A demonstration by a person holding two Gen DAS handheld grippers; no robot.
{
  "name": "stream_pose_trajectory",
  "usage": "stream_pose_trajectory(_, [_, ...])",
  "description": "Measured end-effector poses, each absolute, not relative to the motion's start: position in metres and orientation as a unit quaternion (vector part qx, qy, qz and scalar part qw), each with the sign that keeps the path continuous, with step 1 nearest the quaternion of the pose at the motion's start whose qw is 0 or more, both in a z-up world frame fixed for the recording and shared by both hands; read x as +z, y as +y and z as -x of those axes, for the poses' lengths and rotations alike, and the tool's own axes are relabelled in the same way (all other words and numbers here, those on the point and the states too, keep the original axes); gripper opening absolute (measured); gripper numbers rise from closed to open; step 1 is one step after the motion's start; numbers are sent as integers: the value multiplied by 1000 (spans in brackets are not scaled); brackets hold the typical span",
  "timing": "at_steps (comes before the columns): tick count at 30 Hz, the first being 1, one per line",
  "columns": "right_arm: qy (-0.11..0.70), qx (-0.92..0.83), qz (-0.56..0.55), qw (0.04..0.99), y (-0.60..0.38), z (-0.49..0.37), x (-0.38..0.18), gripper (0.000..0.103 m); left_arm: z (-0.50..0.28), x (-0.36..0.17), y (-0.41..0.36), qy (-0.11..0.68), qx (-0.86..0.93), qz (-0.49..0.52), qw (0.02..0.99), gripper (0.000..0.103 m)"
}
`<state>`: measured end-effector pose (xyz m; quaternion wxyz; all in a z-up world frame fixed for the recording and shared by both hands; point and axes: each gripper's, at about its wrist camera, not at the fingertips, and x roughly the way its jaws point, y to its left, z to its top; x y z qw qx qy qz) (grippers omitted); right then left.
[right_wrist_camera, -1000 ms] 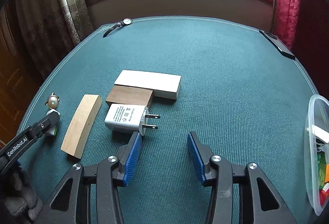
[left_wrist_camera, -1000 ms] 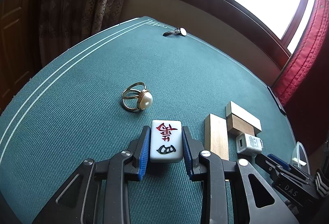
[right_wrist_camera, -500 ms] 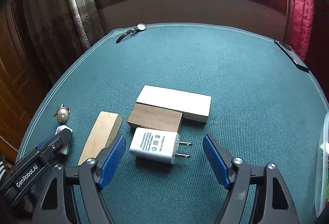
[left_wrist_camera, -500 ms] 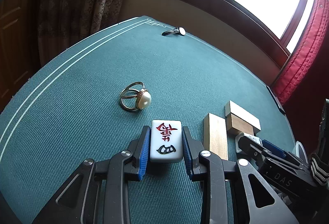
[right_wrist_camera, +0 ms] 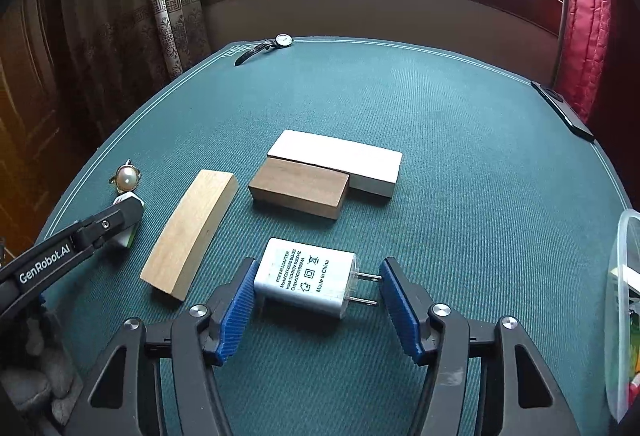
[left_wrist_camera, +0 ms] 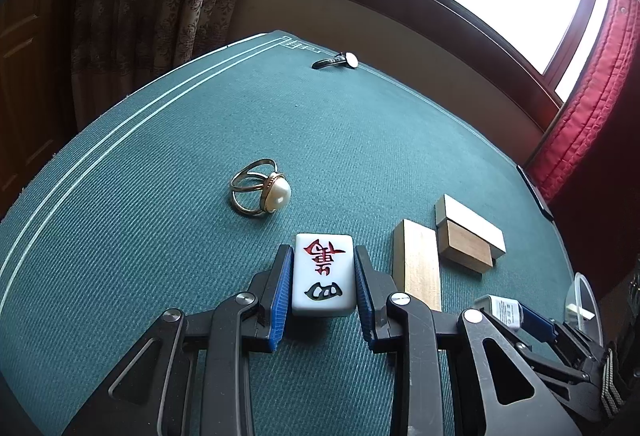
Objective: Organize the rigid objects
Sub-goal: 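Carry the charger to the bowl with the right gripper while the left carries the tile toward it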
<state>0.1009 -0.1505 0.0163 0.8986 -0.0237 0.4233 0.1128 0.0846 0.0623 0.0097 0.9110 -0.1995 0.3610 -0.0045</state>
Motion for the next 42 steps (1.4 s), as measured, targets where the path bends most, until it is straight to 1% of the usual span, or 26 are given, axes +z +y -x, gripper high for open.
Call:
stream_pose_trajectory(24, [419, 93, -23, 903, -205, -46, 23, 65, -62, 19, 34, 361, -46, 179, 914, 31])
stream_pose_trajectory(42, [369, 38, -97, 924, -285, -22, 47, 65, -51, 44, -40, 370, -117, 120, 914, 31])
